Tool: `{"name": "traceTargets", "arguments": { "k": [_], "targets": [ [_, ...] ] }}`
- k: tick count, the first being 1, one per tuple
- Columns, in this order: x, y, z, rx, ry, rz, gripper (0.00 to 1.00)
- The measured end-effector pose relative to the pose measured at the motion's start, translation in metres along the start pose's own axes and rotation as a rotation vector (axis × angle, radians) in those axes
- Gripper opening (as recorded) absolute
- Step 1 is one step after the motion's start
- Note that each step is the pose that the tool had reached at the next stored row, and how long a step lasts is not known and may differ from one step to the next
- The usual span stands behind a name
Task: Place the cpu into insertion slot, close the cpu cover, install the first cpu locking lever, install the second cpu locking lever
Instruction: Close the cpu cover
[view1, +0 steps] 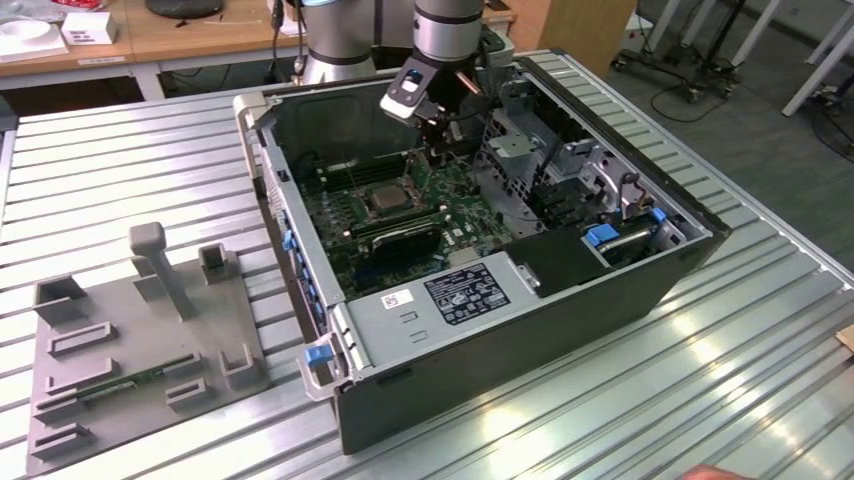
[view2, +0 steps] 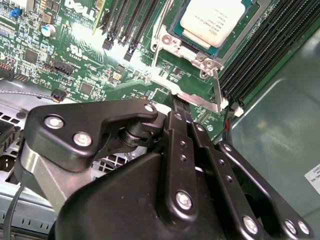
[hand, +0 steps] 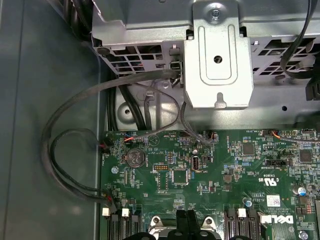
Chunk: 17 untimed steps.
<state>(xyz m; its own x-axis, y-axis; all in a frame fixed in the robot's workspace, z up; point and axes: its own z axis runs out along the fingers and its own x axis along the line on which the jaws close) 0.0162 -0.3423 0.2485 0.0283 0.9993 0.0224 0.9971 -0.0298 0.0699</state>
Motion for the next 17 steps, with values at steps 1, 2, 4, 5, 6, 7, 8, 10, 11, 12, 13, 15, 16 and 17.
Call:
{"name": "traceTargets", "arguments": {
  "k": [1,2,4,5,6,7,8,10,11,12,13,15,16,17],
  "targets": [
    [0.0000,0.0000,0.0000,0.0000,0.0000,0.000,0.11],
    [0.0000,0.0000,0.0000,0.0000,0.0000,0.000,0.11],
    [0.0000,0.0000,0.0000,0.0010,-0.0002,0.000,0.11],
    [0.0000,0.0000,0.0001,0.0026,-0.0002,0.000,0.11],
    [0.0000,0.0000,0.0002,0.0046,-0.0002,0.000,0.11],
    [0.0000,0.0000,0.0003,0.0071,-0.0003,0.000,0.11],
    [0.0000,0.0000,0.0004,0.0101,-0.0003,0.000,0.11],
    [0.0000,0.0000,0.0006,0.0157,-0.0005,0.000,0.11],
    [0.0000,-0.0001,0.0006,0.0181,-0.0007,0.000,0.11],
    [0.0000,-0.0001,0.0007,0.0198,-0.0008,0.000,0.11],
    [0.0000,0.0000,0.0009,0.0221,-0.0006,0.000,0.11],
    [0.0000,-0.0001,0.0011,0.0276,-0.0009,0.001,0.11],
    [0.0000,-0.0001,0.0011,0.0276,-0.0010,0.001,0.11],
    [0.0000,-0.0001,0.0011,0.0277,-0.0010,0.001,0.11]
  ]
}}
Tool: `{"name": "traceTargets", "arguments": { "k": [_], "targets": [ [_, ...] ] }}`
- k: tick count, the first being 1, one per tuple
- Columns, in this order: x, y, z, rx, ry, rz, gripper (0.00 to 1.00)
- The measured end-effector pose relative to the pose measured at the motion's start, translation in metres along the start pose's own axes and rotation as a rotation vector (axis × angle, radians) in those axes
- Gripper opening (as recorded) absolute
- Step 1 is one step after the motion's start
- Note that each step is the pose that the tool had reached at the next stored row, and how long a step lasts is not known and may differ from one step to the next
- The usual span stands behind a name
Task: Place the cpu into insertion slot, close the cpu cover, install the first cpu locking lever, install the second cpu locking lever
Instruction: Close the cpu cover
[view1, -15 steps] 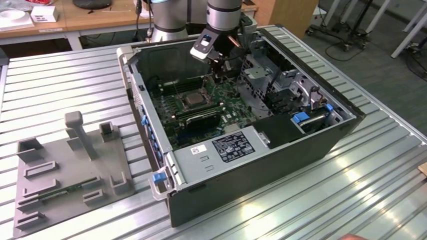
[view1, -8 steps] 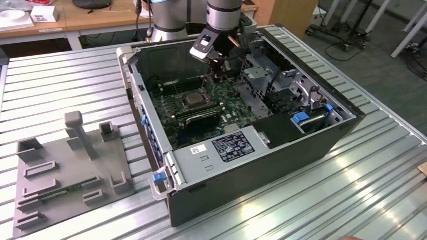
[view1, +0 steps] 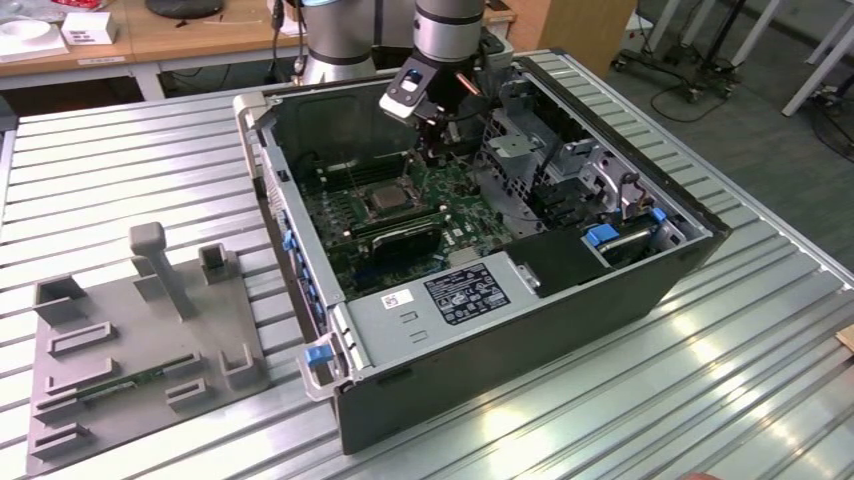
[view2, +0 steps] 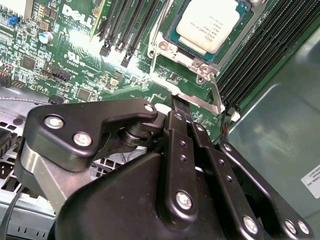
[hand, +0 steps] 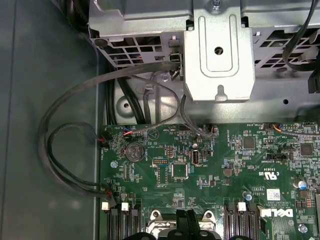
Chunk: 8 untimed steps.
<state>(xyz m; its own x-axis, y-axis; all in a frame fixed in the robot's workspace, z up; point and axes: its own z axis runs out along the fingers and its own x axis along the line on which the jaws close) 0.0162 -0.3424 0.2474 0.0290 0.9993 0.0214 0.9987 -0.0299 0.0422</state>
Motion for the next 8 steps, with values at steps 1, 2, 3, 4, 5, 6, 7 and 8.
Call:
{"name": "traceTargets", "arguments": {
  "k": [1,2,3,4,5,6,7,8],
  "targets": [
    [0.0000,0.0000,0.0000,0.0001,0.0000,0.000,0.11],
    [0.0000,0.0000,0.0000,0.0001,0.0001,0.000,0.11],
    [0.0000,0.0000,0.0000,0.0001,0.0001,0.000,0.11],
    [0.0000,0.0000,0.0000,0.0001,0.0001,0.000,0.11],
    [0.0000,0.0000,0.0000,0.0001,0.0001,0.000,0.11],
    [0.0000,0.0000,0.0000,0.0002,0.0001,0.000,0.11],
    [0.0000,-0.0005,0.0000,0.0002,0.0001,0.000,0.11],
    [0.0000,-0.0017,0.0000,-0.0001,0.0002,0.000,0.11]
  ]
}}
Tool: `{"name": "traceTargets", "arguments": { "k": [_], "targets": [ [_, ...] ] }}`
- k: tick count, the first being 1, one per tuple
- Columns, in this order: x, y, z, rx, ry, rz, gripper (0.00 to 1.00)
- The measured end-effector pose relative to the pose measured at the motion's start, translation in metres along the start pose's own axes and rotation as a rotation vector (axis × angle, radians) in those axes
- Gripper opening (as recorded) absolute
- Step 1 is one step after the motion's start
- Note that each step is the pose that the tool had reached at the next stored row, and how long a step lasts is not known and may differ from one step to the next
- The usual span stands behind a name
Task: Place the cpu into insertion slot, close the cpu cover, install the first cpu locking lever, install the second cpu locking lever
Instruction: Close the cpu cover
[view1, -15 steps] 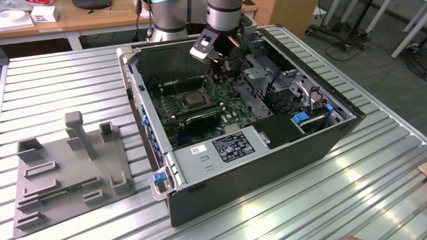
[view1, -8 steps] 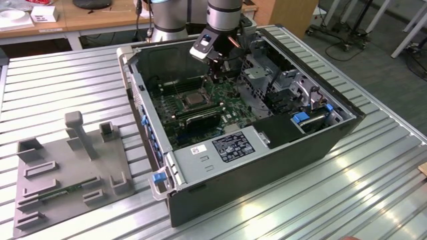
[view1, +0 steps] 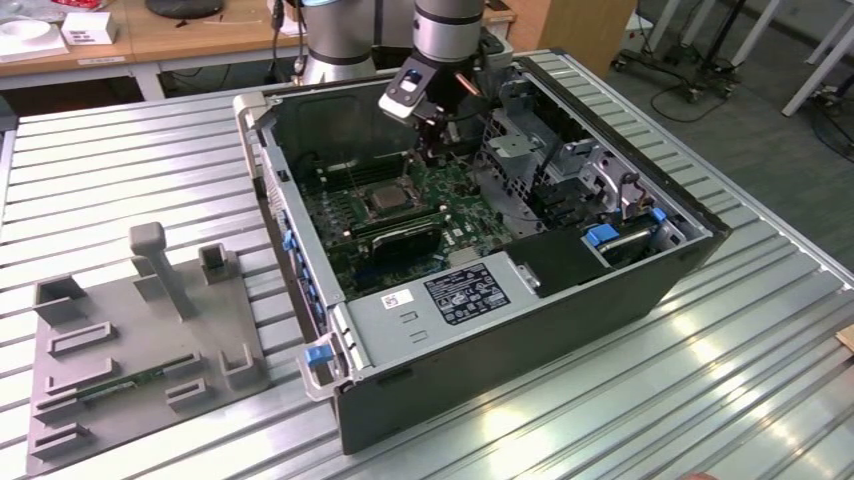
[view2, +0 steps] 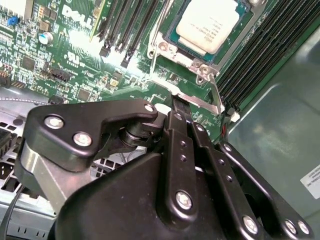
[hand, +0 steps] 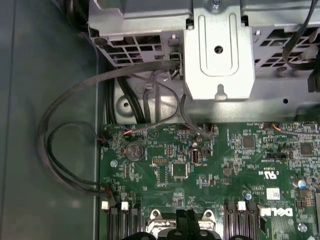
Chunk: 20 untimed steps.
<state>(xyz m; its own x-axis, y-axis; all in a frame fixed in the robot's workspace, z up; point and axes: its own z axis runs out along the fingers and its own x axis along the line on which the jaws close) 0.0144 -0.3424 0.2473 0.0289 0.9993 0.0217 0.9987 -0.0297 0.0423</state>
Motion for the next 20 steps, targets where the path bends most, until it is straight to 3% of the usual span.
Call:
{"name": "traceTargets", "arguments": {
  "k": [6,20],
  "targets": [
    [-0.0003,-0.0113,-0.0002,-0.0013,-0.0001,0.000,0.11],
    [-0.0005,-0.0157,0.0001,-0.0012,-0.0001,0.000,0.11]
  ]
}}
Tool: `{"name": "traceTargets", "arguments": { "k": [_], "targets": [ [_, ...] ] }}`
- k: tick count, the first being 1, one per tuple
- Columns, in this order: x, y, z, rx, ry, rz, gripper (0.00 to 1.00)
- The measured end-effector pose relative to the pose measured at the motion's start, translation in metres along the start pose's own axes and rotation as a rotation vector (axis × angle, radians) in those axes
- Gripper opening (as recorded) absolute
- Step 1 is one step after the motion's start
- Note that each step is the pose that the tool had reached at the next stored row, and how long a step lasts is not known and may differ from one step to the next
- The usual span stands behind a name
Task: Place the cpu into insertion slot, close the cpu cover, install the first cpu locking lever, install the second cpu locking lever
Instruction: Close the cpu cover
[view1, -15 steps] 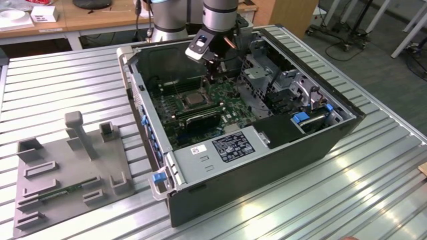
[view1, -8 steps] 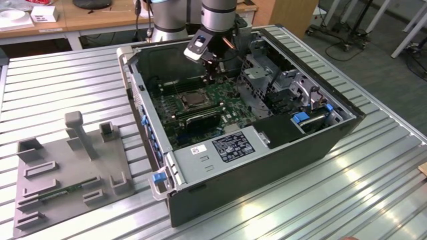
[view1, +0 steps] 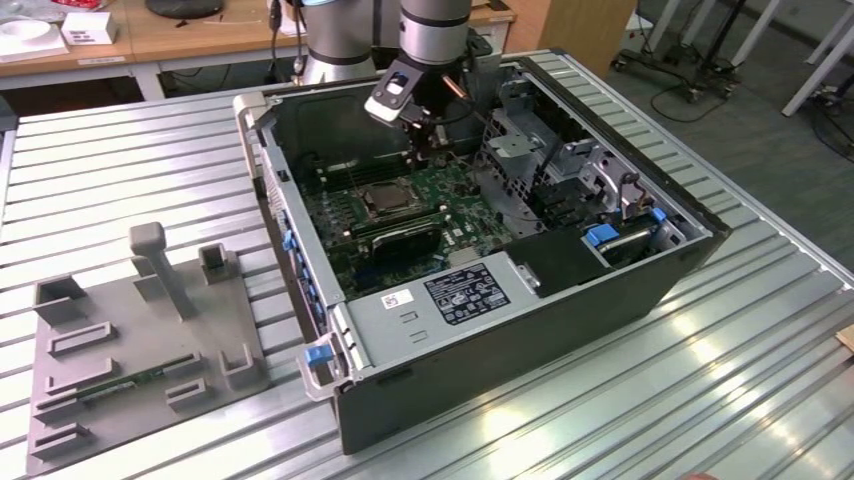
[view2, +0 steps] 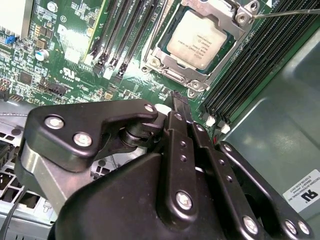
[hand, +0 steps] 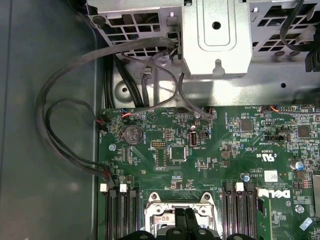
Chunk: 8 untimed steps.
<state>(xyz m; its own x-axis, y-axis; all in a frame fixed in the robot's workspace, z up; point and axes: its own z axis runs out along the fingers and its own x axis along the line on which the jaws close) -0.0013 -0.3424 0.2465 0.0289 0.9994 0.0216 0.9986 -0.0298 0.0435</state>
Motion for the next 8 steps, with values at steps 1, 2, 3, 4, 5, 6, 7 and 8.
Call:
{"name": "traceTargets", "arguments": {
  "k": [1,2,3,4,5,6,7,8],
  "targets": [
    [0.0000,0.0000,0.0000,0.0000,0.0000,0.000,0.11],
    [0.0000,-0.0001,0.0000,0.0000,0.0001,0.000,0.11],
    [0.0000,-0.0001,0.0000,0.0000,0.0000,0.000,0.11],
    [0.0000,-0.0001,0.0000,0.0000,0.0001,0.000,0.11],
    [0.0000,-0.0001,0.0001,0.0008,0.0001,0.000,0.11],
    [0.0001,-0.0001,0.0005,0.0030,0.0005,0.000,0.11],
    [0.0000,-0.0002,0.0006,0.0050,0.0002,0.000,0.11],
    [0.0000,-0.0002,0.0006,0.0052,0.0000,0.000,0.11]
  ]
}}
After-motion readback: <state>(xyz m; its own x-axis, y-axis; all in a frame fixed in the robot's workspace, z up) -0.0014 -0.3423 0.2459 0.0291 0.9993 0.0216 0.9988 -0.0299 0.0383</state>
